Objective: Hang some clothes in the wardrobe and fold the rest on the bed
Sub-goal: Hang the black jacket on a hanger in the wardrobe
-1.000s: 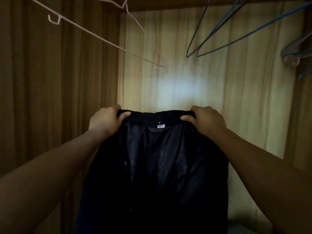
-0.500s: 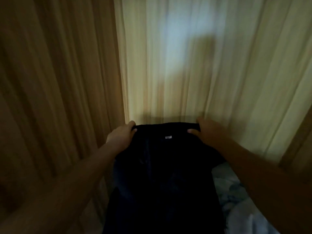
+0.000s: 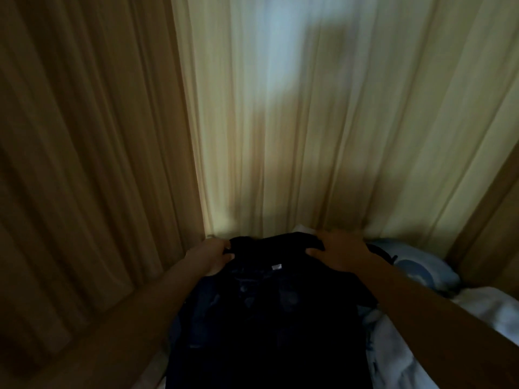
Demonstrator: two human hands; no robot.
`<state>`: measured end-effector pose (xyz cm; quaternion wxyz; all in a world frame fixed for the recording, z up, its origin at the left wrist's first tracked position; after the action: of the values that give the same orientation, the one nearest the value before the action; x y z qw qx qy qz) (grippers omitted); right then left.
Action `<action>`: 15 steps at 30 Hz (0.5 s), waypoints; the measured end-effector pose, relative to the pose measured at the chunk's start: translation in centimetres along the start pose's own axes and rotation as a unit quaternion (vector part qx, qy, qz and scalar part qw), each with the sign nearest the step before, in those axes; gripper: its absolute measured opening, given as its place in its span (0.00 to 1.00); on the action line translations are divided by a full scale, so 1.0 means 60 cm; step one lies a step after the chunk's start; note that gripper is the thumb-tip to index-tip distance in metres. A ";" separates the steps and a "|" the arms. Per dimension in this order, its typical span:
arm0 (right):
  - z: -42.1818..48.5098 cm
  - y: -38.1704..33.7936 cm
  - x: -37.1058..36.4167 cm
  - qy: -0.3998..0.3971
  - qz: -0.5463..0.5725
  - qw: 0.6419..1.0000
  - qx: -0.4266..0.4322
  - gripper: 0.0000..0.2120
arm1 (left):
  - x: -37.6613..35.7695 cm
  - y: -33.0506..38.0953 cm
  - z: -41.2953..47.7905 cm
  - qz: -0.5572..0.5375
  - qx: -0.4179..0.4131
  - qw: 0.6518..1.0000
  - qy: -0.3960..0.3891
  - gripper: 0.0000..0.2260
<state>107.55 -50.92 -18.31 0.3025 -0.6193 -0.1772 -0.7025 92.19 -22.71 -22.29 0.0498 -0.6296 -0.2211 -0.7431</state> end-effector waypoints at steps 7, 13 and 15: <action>0.031 -0.101 0.248 0.035 0.071 0.996 0.048 0.24 | 0.274 0.070 0.017 -0.010 -0.012 0.997 0.076 0.21; 0.025 -0.183 0.496 0.128 0.111 0.980 0.102 0.27 | 0.551 0.114 -0.027 0.005 -0.025 0.983 0.182 0.20; 0.024 -0.206 0.563 0.166 0.132 0.970 0.117 0.26 | 0.635 0.134 -0.046 0.003 -0.039 0.976 0.216 0.18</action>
<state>99.01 -47.63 16.53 0.4881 -0.4726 -0.1217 -0.7236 84.76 -23.21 16.03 0.0740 -0.4565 -0.1737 -0.8694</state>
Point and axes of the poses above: each hand's wrist, its own z-axis towards the middle knuckle, its own x-axis out of the back of the hand, y = z × x, the point moved 5 cm from there along z, towards the middle knuckle, and after that the axes turned 15 degrees about y, right-handed, at the moved point
